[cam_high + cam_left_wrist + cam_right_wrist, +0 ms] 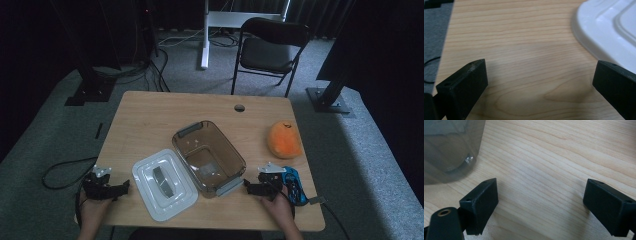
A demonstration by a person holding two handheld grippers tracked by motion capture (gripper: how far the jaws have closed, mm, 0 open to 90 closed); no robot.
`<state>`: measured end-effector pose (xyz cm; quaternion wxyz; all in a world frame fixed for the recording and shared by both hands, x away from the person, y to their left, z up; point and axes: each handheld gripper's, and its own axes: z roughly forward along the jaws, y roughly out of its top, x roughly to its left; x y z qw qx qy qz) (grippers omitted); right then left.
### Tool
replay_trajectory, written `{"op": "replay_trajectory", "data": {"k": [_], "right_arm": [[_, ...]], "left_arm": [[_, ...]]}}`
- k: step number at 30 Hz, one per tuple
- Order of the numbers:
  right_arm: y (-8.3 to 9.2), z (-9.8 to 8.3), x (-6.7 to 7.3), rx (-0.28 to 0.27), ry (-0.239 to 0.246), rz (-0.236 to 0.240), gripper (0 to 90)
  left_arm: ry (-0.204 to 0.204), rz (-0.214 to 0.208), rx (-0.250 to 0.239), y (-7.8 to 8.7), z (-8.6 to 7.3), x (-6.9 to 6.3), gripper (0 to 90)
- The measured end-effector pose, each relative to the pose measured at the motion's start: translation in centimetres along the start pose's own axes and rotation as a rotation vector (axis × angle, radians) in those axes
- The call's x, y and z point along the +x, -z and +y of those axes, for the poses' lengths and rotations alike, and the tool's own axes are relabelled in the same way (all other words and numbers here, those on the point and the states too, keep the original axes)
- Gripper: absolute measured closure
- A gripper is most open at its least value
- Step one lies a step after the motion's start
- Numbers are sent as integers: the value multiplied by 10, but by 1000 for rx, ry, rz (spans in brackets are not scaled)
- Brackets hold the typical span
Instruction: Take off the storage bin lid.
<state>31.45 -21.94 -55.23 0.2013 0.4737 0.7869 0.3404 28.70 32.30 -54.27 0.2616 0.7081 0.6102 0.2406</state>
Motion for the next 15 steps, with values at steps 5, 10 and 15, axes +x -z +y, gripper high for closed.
{"op": "replay_trajectory", "data": {"k": [5,10,15], "right_arm": [[0,0,0,0,0,0,118],[0,0,0,0,0,0,117],[0,0,0,0,2,0,117]], "left_arm": [[5,5,12,-3,1,2,3],[1,-7,10,-5,3,0,3],[-23,-32,-18,-7,1,1,3]]}}
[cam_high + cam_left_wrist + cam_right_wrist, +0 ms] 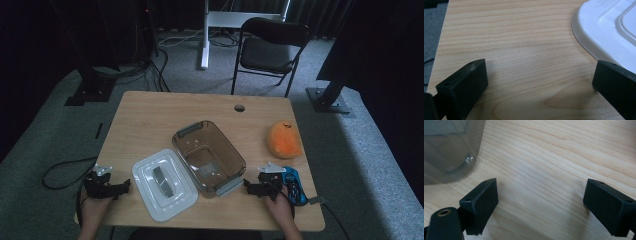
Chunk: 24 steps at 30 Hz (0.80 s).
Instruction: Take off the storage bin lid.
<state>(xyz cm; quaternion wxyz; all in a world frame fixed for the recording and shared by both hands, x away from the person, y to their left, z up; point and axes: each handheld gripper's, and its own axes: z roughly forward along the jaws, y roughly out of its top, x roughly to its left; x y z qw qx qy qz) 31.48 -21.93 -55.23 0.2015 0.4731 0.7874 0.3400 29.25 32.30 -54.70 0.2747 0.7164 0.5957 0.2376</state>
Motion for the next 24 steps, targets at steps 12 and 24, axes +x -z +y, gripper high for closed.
{"op": "replay_trajectory", "data": {"k": [12,24], "right_arm": [[0,2,-1,15,14,11,115],[7,12,3,44,-2,43,103]], "left_arm": [[7,4,-14,-3,1,-2,3],[6,3,-14,-3,2,-2,3]]}}
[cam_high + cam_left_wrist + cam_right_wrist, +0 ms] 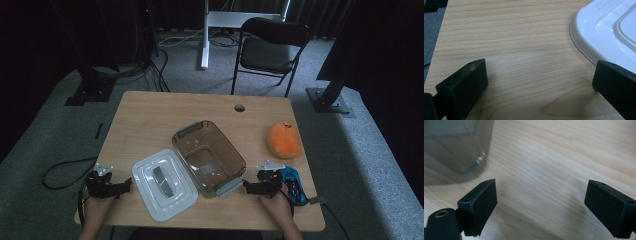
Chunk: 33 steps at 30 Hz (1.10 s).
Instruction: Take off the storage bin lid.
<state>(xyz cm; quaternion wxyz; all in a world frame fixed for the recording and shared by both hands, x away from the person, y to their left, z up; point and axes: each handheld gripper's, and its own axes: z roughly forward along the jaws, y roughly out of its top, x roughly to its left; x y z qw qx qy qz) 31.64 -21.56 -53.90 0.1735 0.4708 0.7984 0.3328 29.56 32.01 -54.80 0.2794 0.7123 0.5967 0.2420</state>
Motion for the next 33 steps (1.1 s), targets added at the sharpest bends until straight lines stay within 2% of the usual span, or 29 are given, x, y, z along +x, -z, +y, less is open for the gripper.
{"op": "replay_trajectory", "data": {"k": [11,22,33], "right_arm": [[19,9,-10,-31,-20,-32,103],[48,22,-33,-115,-70,-84,103],[62,37,-49,-171,-111,-116,103]], "left_arm": [[-5,-4,0,0,0,0,3],[-8,-6,0,0,0,0,3],[-8,-7,-1,0,0,0,3]]}}
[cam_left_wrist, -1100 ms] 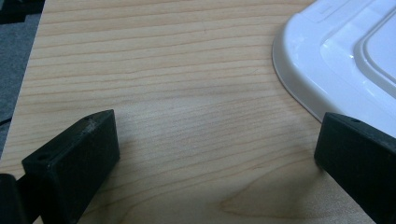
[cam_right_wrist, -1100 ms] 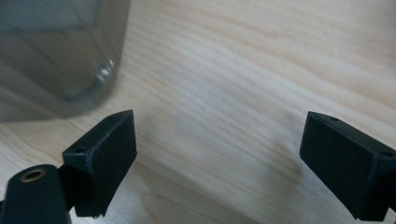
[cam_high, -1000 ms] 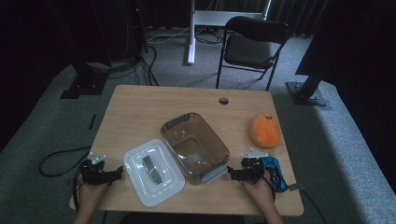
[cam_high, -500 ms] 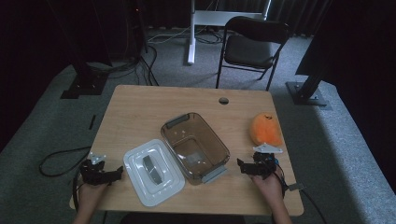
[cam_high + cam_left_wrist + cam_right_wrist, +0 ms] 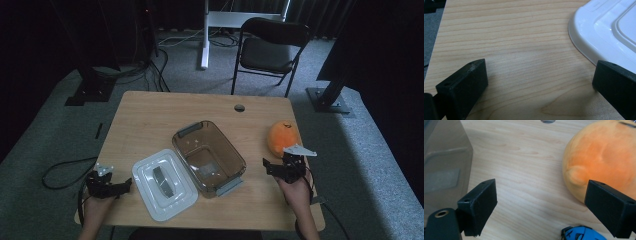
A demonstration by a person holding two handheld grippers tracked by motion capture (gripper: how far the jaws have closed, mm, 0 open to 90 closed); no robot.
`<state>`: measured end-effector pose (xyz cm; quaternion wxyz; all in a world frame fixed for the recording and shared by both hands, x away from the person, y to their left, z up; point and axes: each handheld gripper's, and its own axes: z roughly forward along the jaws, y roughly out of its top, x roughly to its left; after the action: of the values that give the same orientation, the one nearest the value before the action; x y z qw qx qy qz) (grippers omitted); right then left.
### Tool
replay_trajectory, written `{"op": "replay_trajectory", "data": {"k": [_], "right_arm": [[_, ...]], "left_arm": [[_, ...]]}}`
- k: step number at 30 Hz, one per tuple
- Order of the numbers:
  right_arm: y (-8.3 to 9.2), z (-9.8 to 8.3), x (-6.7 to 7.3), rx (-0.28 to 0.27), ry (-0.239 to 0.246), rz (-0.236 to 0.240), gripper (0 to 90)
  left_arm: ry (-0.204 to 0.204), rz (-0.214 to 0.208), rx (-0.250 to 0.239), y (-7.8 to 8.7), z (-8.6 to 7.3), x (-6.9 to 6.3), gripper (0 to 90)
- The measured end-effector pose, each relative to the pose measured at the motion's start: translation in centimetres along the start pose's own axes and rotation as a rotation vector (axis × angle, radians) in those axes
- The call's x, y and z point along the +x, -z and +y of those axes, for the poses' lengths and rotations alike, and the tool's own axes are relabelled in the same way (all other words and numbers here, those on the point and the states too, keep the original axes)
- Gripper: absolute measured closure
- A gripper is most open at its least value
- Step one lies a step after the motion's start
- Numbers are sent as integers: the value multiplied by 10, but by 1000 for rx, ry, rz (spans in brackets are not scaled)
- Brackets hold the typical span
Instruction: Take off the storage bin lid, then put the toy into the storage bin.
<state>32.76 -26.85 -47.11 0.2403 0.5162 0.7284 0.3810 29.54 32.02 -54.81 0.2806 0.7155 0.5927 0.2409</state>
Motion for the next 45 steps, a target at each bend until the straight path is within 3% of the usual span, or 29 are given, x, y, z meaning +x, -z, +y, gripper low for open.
{"op": "replay_trajectory", "data": {"k": [26,45], "right_arm": [[1,20,-32,-16,-58,-81,103],[-8,34,-55,-11,-102,-128,103]], "left_arm": [[-1,-2,-1,0,0,0,3],[-6,-6,0,0,0,1,3]]}}
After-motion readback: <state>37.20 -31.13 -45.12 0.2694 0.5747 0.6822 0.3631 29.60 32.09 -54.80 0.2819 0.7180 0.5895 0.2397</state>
